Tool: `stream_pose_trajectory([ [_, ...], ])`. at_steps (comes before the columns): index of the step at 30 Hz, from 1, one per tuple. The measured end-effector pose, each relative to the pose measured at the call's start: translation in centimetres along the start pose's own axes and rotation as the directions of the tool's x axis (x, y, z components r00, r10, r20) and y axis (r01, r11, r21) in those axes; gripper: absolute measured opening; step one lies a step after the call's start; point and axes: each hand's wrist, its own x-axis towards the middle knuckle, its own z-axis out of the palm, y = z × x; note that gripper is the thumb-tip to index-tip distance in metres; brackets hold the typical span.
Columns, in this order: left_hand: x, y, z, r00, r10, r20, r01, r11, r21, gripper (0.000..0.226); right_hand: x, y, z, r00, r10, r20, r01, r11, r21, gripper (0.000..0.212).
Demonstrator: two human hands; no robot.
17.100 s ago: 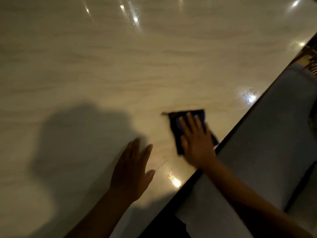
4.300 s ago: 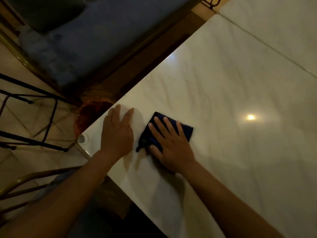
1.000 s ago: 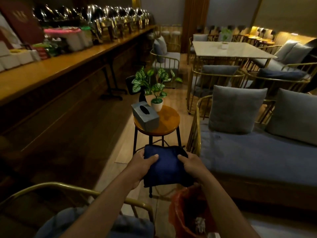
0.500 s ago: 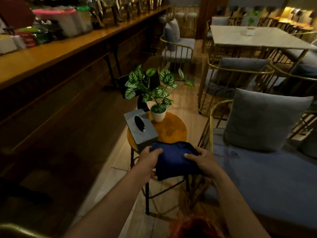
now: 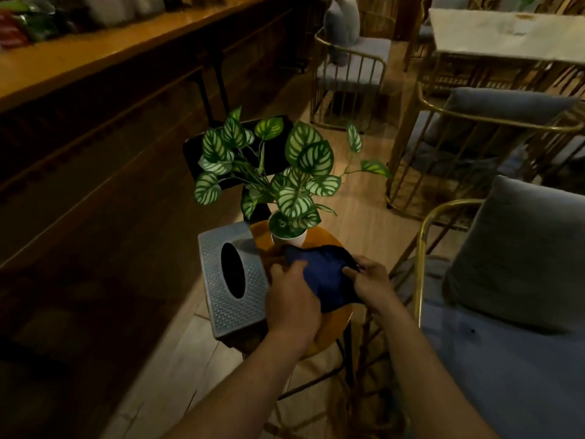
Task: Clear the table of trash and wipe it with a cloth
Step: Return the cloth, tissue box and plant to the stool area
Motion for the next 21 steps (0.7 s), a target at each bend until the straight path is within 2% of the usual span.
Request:
stream_pose_trajectory([
  [2,0.0,-0.2,1.4,0.994,0.011,0.107,-0.040,0.961,0.274,0.057,1.1,1.1,0.7,0.997,-0.073,-0.014,0.066,0.956,-0.286,0.035],
  [3,-0.2,-0.4,2.3,0.985,0.015,0.169,-0.082,0.916,0.393,0.060,1.2,1.9,1.0,0.992,-0.125,-0.022,0.101,0.882,-0.461,0.043],
  [4,-0.5,-0.6,3.1,0.973,0.018,0.229,-0.131,0.864,0.487,0.060,0.9,2.7,1.4,0.980,-0.199,-0.008,0.160,0.813,-0.559,0.047],
  [6,-0.9,-1.4,4.5,0.949,-0.012,0.315,-0.197,0.757,0.623,0.054,0.1,4.2,2.3,0.952,-0.298,0.074,0.277,0.729,-0.626,0.047],
  [9,-1.4,-2.9,5.9,0.920,-0.085,0.383,-0.247,0.633,0.734,0.056,-0.4,5.9,3.3,0.937,-0.284,0.202,0.334,0.565,-0.755,0.048],
  [12,-1.5,-3.3,6.5,0.914,-0.083,0.397,-0.283,0.570,0.771,0.060,-0.6,6.5,3.7,0.933,-0.277,0.231,0.346,0.505,-0.791,0.049],
  [15,-1.5,-3.0,6.2,0.904,-0.057,0.423,-0.346,0.485,0.803,0.061,-0.6,6.4,3.7,0.929,-0.271,0.253,0.361,0.505,-0.784,0.050],
  [17,-1.6,-2.7,5.2,0.915,0.021,0.403,-0.357,0.508,0.784,0.061,-0.5,6.2,3.6,0.933,-0.255,0.255,0.352,0.485,-0.801,0.051],
  [18,-1.9,-2.8,4.5,0.933,0.082,0.349,-0.331,0.570,0.751,0.061,-0.7,6.2,3.7,0.935,-0.254,0.248,0.343,0.471,-0.813,0.052],
  [21,-3.1,-4.3,1.9,0.975,0.223,0.002,-0.177,0.766,0.618,0.063,-2.3,6.5,5.0,0.936,-0.287,0.206,0.322,0.452,-0.832,0.051],
])
